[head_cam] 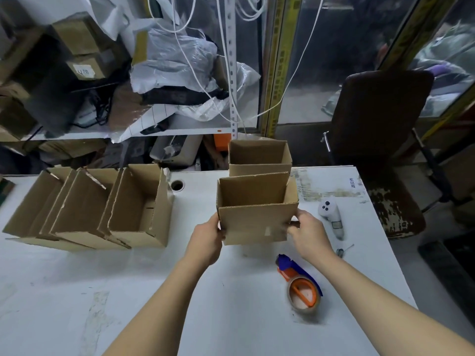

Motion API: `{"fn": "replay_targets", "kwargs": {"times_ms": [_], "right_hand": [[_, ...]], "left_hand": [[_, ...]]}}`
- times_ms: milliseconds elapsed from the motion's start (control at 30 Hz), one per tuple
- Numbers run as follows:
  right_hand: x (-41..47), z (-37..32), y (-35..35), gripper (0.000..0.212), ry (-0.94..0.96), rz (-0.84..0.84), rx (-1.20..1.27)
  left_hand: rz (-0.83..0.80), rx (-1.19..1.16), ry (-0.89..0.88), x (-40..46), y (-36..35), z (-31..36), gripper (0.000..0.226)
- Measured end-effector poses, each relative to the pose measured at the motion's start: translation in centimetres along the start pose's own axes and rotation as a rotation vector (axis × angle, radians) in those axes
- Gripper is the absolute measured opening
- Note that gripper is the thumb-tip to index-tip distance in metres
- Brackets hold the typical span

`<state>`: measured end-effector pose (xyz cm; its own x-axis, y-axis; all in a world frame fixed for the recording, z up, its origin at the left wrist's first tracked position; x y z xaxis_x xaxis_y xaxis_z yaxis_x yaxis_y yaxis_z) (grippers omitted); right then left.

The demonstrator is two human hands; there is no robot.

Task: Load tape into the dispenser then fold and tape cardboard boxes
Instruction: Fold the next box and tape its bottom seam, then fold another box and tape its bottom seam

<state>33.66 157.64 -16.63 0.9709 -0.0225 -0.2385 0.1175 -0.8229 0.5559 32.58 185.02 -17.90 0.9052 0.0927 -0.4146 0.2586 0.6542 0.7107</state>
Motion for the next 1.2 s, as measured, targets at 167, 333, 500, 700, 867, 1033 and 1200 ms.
{"fn": "replay_targets", "kwargs": {"times_ms": [167, 333, 500, 700, 867, 1033, 1200], "right_hand": [[2.8, 2.2, -0.1, 0.027, -0.093, 0.049, 0.013], [4.9, 4.2, -0.7, 0.034, -0.143, 0.068, 0.107], [5.2, 4.1, -0.9, 0.023, -0.131, 0.094, 0.155], [4.8, 4.0, -1.0, 0.039, -0.119, 0.100, 0.189], [2.7, 5.2, -1.1, 0.064, -0.159, 0.124, 0.151], [-0.7, 4.9, -1.5, 0.053, -0.151, 0.244, 0.027], [-2.8, 3.1, -3.3, 0.046, -0.128, 0.244, 0.002]], "left_hand": [[-0.026, 0.037, -0.010, 3.1, -1.4, 1.1, 0.046], [-0.015, 0.045, -0.019, 4.6, -2.1, 1.8, 0.053], [0.019, -0.029, -0.009, 5.8, -2.4, 1.6, 0.050], [0.028, -0.304, 0.159, 5.0, -2.3, 0.6, 0.018], [0.097, -0.502, 0.311, 1.6, -2.1, -1.7, 0.052], [-0.035, -0.517, 0.408, -1.5, -3.6, -2.5, 0.045], [-0.147, -0.819, 0.432, -4.2, -3.7, -4.0, 0.019]]}}
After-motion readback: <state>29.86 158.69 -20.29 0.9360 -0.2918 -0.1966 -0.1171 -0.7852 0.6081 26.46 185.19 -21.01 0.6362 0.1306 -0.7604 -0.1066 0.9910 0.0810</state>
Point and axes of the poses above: each hand's wrist, its own x-axis towards the middle knuckle, its own y-axis out of the back of the hand, z = x × y, the point moved 6 cm from there along x, towards the middle knuckle, and after that the axes turned 3 degrees about y, right-handed, at the moved point
